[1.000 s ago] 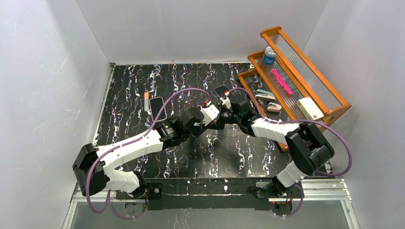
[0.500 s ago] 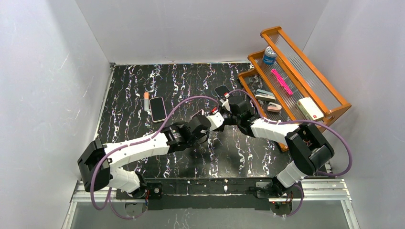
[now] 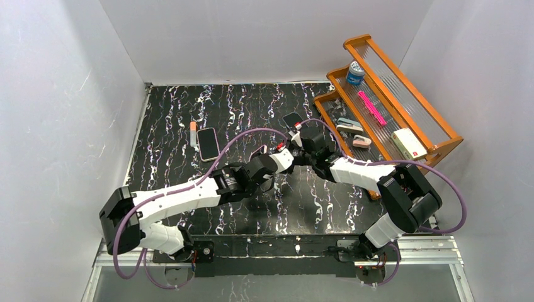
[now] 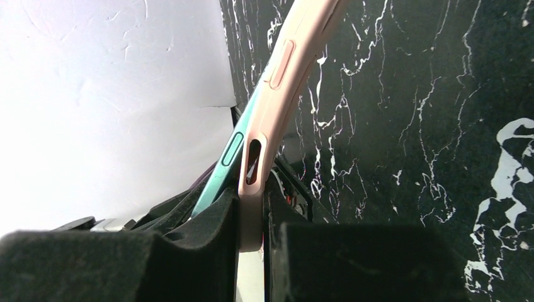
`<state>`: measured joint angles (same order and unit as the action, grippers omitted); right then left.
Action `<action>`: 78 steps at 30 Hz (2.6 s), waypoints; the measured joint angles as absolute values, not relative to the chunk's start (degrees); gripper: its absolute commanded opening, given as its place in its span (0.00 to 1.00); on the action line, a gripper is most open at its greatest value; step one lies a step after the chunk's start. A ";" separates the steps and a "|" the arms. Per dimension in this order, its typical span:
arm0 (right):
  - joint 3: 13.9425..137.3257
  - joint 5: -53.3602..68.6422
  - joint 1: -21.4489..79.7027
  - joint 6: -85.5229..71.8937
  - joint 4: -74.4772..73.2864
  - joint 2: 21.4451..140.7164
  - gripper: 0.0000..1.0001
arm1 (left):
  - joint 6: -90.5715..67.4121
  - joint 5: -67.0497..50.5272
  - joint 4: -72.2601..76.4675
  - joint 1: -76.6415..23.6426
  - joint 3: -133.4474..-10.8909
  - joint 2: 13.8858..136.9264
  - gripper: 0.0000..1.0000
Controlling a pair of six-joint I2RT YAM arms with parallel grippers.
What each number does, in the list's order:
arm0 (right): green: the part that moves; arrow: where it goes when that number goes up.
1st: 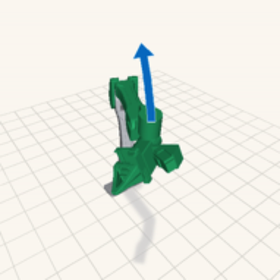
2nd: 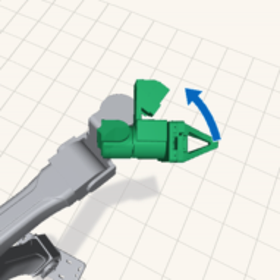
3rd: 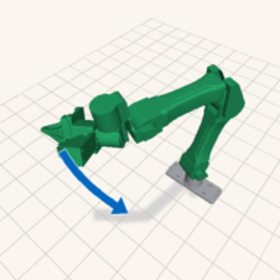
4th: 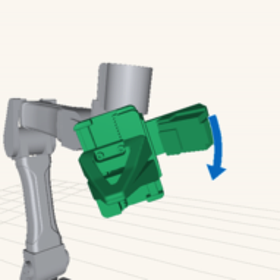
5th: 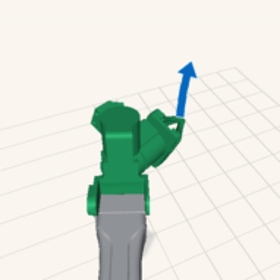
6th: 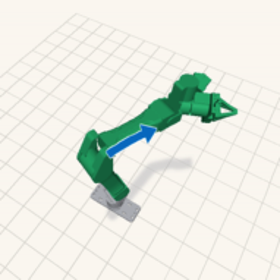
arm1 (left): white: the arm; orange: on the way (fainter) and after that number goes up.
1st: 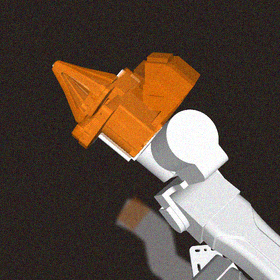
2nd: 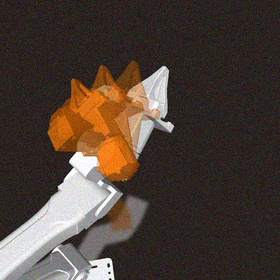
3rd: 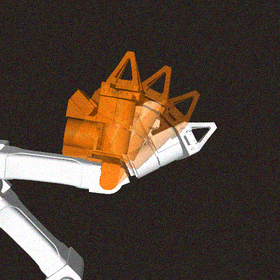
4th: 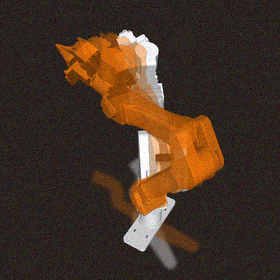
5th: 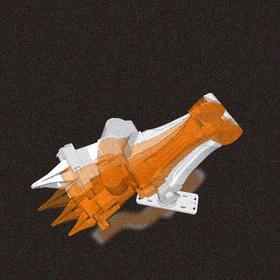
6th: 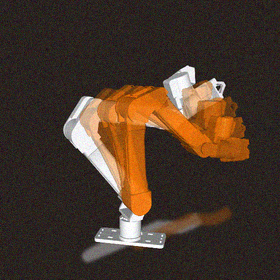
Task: Take the phone out of the phone case
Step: Remove the phone case from the phone.
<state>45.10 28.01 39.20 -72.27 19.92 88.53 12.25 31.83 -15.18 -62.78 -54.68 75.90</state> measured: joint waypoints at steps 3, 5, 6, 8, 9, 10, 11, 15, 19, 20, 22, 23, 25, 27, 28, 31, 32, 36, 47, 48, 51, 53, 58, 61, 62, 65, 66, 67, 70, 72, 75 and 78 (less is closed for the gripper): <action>45.10 28.32 39.62 -72.77 20.49 88.55 0.01 | 11.68 32.01 -15.90 -63.18 -54.30 74.61 0.00; 45.10 28.45 39.90 -73.12 21.10 88.60 0.01 | 11.44 32.14 -16.29 -63.26 -54.11 73.80 0.00; 45.10 28.53 39.99 -73.25 21.39 88.68 0.01 | 11.35 32.23 -16.47 -63.29 -54.04 73.43 0.00; 45.10 28.64 40.16 -73.34 22.06 89.06 0.01 | 11.31 32.40 -16.84 -63.31 -54.00 73.19 0.00; 45.15 28.64 40.21 -73.36 22.50 89.41 0.01 | 11.29 32.53 -16.95 -63.31 -53.93 73.17 0.00; 45.23 28.67 40.27 -73.36 22.76 89.82 0.01 | 11.29 32.64 -17.10 -63.31 -53.89 73.17 0.00; 45.28 28.69 40.32 -73.38 23.03 90.24 0.01 | 11.27 32.73 -17.19 -63.31 -53.80 73.17 0.00; 46.63 29.19 40.75 -73.38 24.16 92.64 0.01 | 11.29 34.17 -17.52 -63.31 -53.25 72.82 0.00; 47.88 30.89 41.50 -73.32 24.36 95.02 0.01 | 11.51 35.83 -18.46 -63.29 -52.95 71.59 0.00; 48.12 31.05 41.52 -73.30 24.51 95.35 0.01 | 11.51 36.14 -18.57 -63.29 -52.95 71.46 0.00; 48.88 31.48 41.54 -73.32 24.73 96.23 0.01 | 11.55 37.01 -18.70 -63.26 -52.95 71.26 0.00; 49.15 31.73 41.56 -73.34 24.99 96.64 0.01 | 11.55 37.32 -18.81 -63.26 -52.95 71.20 0.00; 49.71 31.99 41.65 -73.34 25.39 97.43 0.01 | 11.55 37.80 -18.96 -63.24 -52.95 71.16 0.00; 50.33 32.12 41.71 -73.34 25.45 98.00 0.01 | 11.55 38.26 -19.18 -63.18 -52.95 71.16 0.00; 50.68 32.16 41.76 -73.34 25.45 98.30 0.01 | 11.55 38.46 -19.29 -63.18 -52.95 71.16 0.00; 52.23 32.88 41.82 -73.34 25.43 99.61 0.01 | 11.55 39.11 -19.40 -63.05 -52.93 71.09 0.00; 52.82 33.23 41.82 -73.36 25.43 100.18 0.01 | 11.55 39.35 -19.40 -62.94 -52.88 71.02 0.00; 55.00 34.74 42.09 -73.38 25.45 102.26 0.01 | 11.66 40.40 -19.79 -62.67 -52.73 70.63 0.00; 54.11 34.48 42.52 -73.60 27.22 102.59 0.01 | 13.37 42.11 -18.04 -62.81 -50.94 68.84 0.07; 53.84 34.41 42.52 -73.65 27.35 102.48 0.01 | 13.54 42.09 -18.00 -62.87 -50.94 68.90 0.10; 52.99 34.00 42.50 -73.82 27.77 101.97 0.01 | 13.76 41.89 -17.93 -63.13 -50.94 69.04 0.19; 52.47 32.95 42.48 -73.82 28.10 101.34 0.01 | 13.74 41.04 -17.47 -63.51 -50.92 69.04 0.23; 51.00 27.83 40.60 -74.52 28.53 101.08 0.01 | 13.72 39.62 -14.70 -65.80 -50.92 69.12 0.34; 49.93 26.37 39.53 -75.09 28.45 100.64 0.01 | 13.72 39.62 -13.80 -65.84 -50.92 69.78 0.38; 49.69 26.04 39.48 -75.24 28.34 100.25 0.01 | 13.74 39.64 -13.67 -65.84 -50.92 70.13 0.42; 49.67 25.80 39.66 -75.29 28.27 98.78 0.01 | 13.85 39.77 -13.67 -65.82 -50.92 70.85 0.53; 49.67 25.78 39.77 -75.26 28.29 98.10 0.01 | 13.89 39.90 -13.72 -65.82 -50.94 70.85 0.57; 49.67 25.78 39.79 -75.24 28.36 97.54 0.01 | 13.91 40.07 -13.67 -65.82 -50.92 70.85 0.60; 49.67 25.85 39.86 -75.22 28.64 95.79 0.01 | 13.74 40.29 -13.28 -65.63 -50.94 70.76 0.65; 49.67 26.00 39.88 -75.20 28.97 95.55 0.01 | 13.23 40.12 -13.26 -64.86 -50.94 70.63 0.67; 49.47 26.35 39.88 -75.11 28.99 95.55 0.01 | 11.86 38.17 -13.52 -62.24 -51.03 70.28 0.68; 49.21 26.52 39.88 -74.46 28.16 95.55 0.01 | 9.76 33.12 -13.78 -57.71 -51.11 68.34 0.70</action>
<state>49.21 26.52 39.88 -74.46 28.16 95.55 9.76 33.12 -13.78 -57.71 -51.11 68.34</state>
